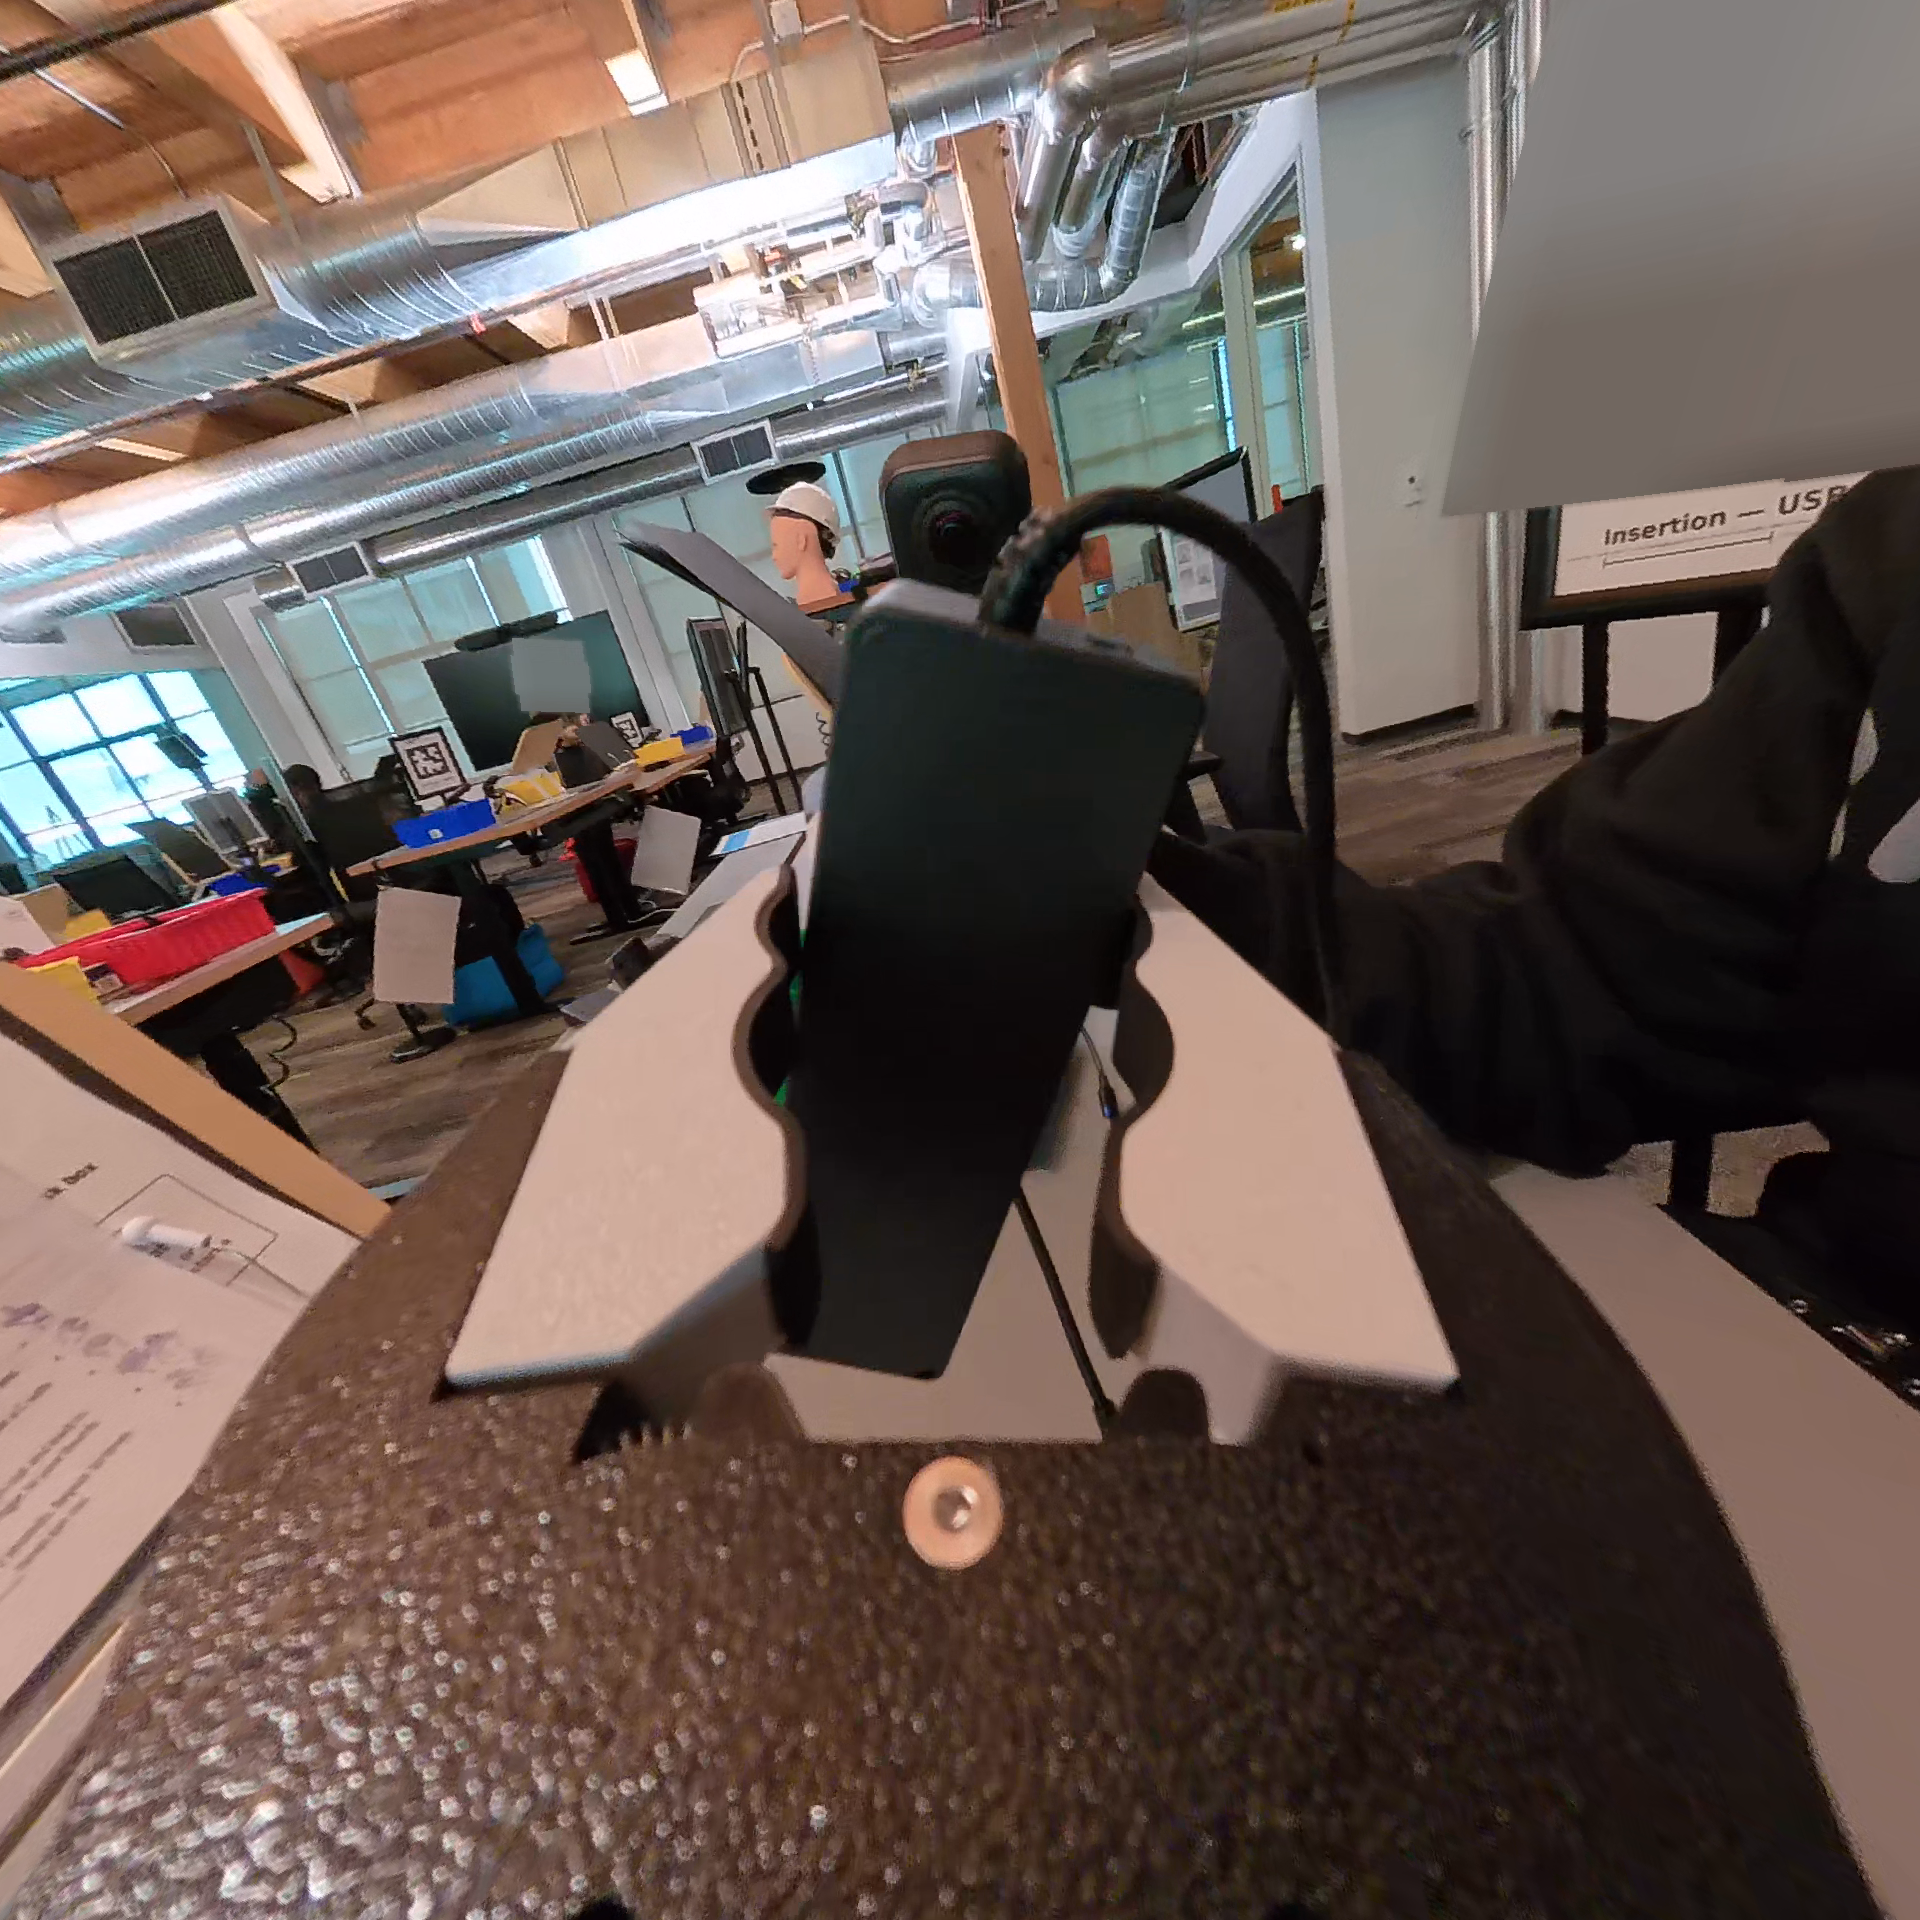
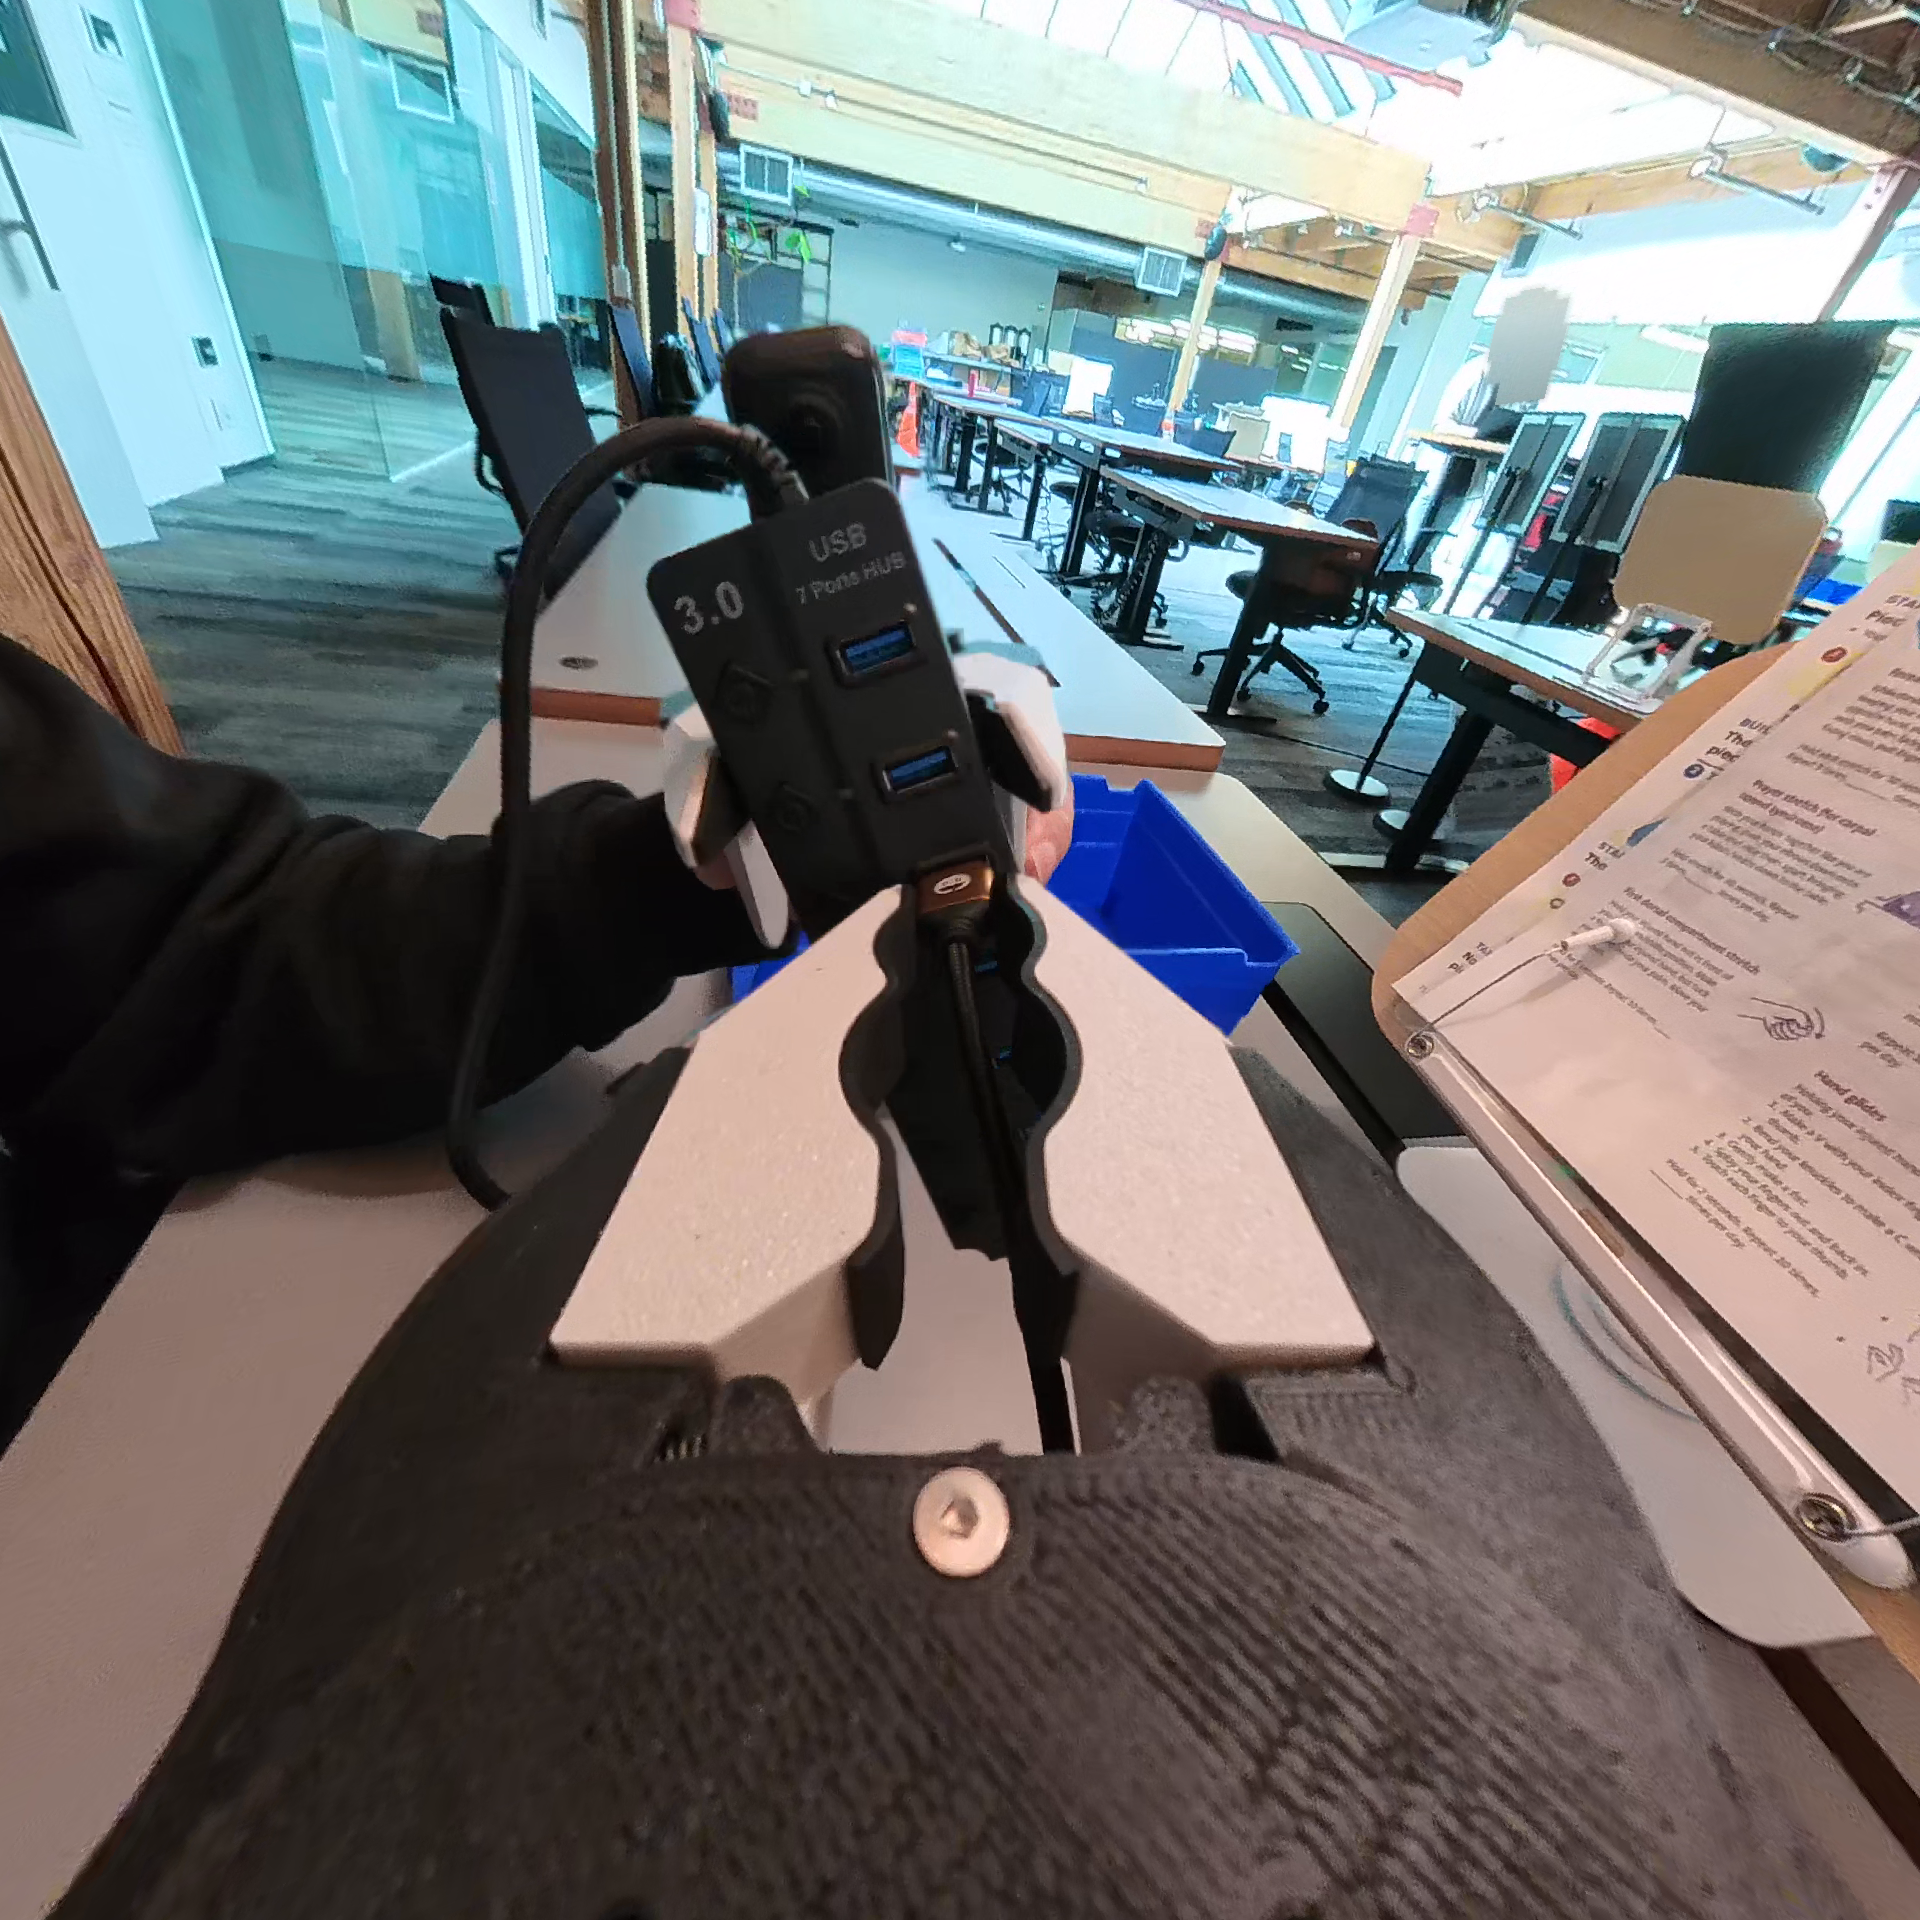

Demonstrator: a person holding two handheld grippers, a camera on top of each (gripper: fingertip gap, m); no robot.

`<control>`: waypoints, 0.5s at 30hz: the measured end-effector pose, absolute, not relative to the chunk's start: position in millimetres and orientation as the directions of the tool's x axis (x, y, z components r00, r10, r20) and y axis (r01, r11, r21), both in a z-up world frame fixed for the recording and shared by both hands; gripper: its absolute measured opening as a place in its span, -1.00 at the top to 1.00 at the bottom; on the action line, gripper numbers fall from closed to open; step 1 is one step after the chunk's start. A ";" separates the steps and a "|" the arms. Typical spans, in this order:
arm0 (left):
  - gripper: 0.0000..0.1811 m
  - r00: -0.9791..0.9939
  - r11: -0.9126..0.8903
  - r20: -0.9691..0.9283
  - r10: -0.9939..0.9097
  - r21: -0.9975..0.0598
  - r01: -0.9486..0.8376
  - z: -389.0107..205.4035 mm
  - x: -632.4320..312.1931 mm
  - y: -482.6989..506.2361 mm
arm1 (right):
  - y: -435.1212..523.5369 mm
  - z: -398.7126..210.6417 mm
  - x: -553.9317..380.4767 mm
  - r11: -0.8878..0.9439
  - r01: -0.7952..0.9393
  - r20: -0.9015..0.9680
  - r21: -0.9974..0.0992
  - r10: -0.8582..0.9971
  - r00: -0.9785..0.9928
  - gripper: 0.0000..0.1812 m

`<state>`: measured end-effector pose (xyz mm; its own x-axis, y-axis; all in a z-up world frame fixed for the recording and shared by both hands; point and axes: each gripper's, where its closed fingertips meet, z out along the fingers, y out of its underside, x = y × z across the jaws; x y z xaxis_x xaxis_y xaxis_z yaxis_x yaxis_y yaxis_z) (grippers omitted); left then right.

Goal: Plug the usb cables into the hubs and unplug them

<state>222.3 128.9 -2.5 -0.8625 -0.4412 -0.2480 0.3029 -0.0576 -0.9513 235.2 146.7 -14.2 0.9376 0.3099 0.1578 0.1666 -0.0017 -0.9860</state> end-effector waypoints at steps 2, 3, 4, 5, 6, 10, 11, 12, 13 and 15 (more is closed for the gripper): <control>0.35 -0.860 -0.035 -0.258 -0.440 -0.952 0.304 -6.5 222.5 129.4 | 144.4 -12.0 234.3 0.005 0.140 0.134 -0.990 0.328 0.935 0.85; 0.34 -0.863 -0.020 -0.256 -0.436 -0.956 0.294 -9.9 223.4 128.8 | 143.3 -11.3 233.3 0.009 0.126 0.122 -0.992 0.340 0.933 0.85; 0.34 -0.859 -0.004 -0.259 -0.441 -0.957 0.291 -13.0 225.6 128.6 | 143.1 -9.8 232.5 0.015 0.107 0.106 -0.994 0.348 0.932 0.85; 0.39 -0.861 0.002 -0.266 -0.434 -0.956 0.295 -15.0 225.7 127.5 | 143.2 -9.2 231.3 0.017 0.090 0.090 -0.996 0.357 0.930 0.85; 0.40 -0.860 0.004 -0.277 -0.429 -0.953 0.304 -15.3 225.2 127.4 | 143.6 -10.4 230.2 0.011 0.089 0.087 -0.996 0.365 0.927 0.85; 0.41 -0.843 -0.022 -0.283 -0.457 -0.944 0.329 -6.8 227.6 129.4 | 145.5 -10.8 232.5 0.011 0.089 0.087 -0.996 0.350 0.933 0.85; 0.41 -0.849 -0.039 -0.264 -0.457 -0.948 0.316 -6.1 228.4 129.6 | 146.1 -10.7 233.2 0.015 0.085 0.085 -0.996 0.347 0.934 0.85; 0.41 -0.856 -0.045 -0.243 -0.457 -0.954 0.295 -7.6 230.2 129.9 | 146.4 -11.9 234.6 0.006 0.083 0.080 -0.997 0.342 0.936 0.85; 0.40 -0.860 -0.044 -0.227 -0.456 -0.960 0.277 -9.9 232.0 130.0 | 146.7 -13.3 236.9 -0.006 0.088 0.081 -0.996 0.331 0.940 0.85; 0.40 -0.859 -0.041 -0.227 -0.458 -0.960 0.275 -10.0 232.2 129.0 | 146.0 -14.3 237.5 -0.017 0.090 0.080 -0.996 0.328 0.941 0.85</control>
<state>232.2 129.0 -10.0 -0.8594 -0.4582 -0.2269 0.2753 -0.0406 -0.9605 237.5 146.0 -14.3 0.9411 0.3285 0.0798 0.0905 -0.0172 -0.9958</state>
